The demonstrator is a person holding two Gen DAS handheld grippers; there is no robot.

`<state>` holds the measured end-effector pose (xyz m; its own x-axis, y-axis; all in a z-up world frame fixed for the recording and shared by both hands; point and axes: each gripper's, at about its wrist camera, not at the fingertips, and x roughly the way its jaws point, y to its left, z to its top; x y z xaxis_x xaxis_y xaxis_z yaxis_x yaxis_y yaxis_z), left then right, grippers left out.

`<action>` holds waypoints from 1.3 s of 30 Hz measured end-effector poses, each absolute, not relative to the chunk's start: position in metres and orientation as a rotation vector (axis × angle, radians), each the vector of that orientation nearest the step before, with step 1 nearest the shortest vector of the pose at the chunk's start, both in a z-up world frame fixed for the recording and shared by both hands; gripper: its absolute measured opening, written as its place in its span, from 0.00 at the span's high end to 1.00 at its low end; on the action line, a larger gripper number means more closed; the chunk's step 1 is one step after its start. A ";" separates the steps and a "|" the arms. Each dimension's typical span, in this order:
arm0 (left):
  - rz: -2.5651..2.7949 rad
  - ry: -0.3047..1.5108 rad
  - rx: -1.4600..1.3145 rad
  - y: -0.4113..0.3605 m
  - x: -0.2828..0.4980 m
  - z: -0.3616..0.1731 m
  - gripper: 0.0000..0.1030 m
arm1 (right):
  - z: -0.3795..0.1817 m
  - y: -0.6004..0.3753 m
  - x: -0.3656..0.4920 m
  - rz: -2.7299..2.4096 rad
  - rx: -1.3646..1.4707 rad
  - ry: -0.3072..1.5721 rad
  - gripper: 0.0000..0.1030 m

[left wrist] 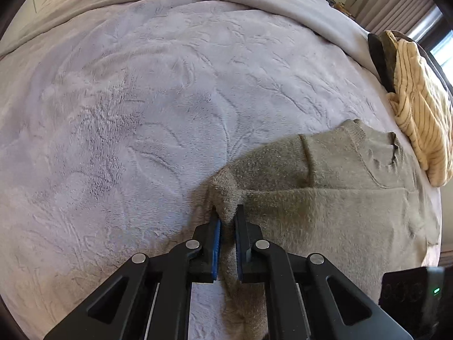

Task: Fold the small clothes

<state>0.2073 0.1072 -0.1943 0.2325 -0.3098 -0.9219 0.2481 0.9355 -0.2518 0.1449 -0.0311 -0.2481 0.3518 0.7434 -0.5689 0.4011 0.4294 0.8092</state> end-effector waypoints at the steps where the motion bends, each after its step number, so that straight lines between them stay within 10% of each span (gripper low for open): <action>1: -0.381 1.276 -0.058 0.107 0.207 -0.193 0.90 | -0.245 -0.034 0.144 0.315 1.180 1.276 0.92; 6: -0.342 1.226 -0.027 0.107 0.195 -0.169 0.90 | -0.203 -0.093 0.121 0.259 1.032 1.227 0.79; 9: -0.336 1.195 -0.025 0.113 0.186 -0.158 0.90 | -0.180 -0.168 0.096 0.031 0.980 1.110 0.49; 14: -0.301 1.193 0.002 0.104 0.168 -0.162 0.90 | -0.181 -0.258 0.084 -0.240 1.059 1.009 0.49; 15: -0.288 1.201 0.006 0.101 0.166 -0.166 0.90 | -0.184 -0.272 0.080 -0.255 1.096 0.995 0.54; 16: -0.278 1.213 0.004 0.101 0.163 -0.170 0.90 | -0.187 -0.280 0.082 -0.260 1.114 0.997 0.87; 21: -0.227 1.216 0.025 0.101 0.154 -0.181 0.90 | -0.153 -0.277 0.109 -0.211 0.852 0.984 0.93; 34: -0.167 1.228 0.066 0.095 0.130 -0.166 0.90 | -0.167 -0.320 0.027 -0.282 1.004 1.057 0.87; 39: -0.216 1.214 0.081 0.064 0.103 -0.144 0.90 | -0.165 -0.333 -0.017 -0.246 1.053 1.033 0.49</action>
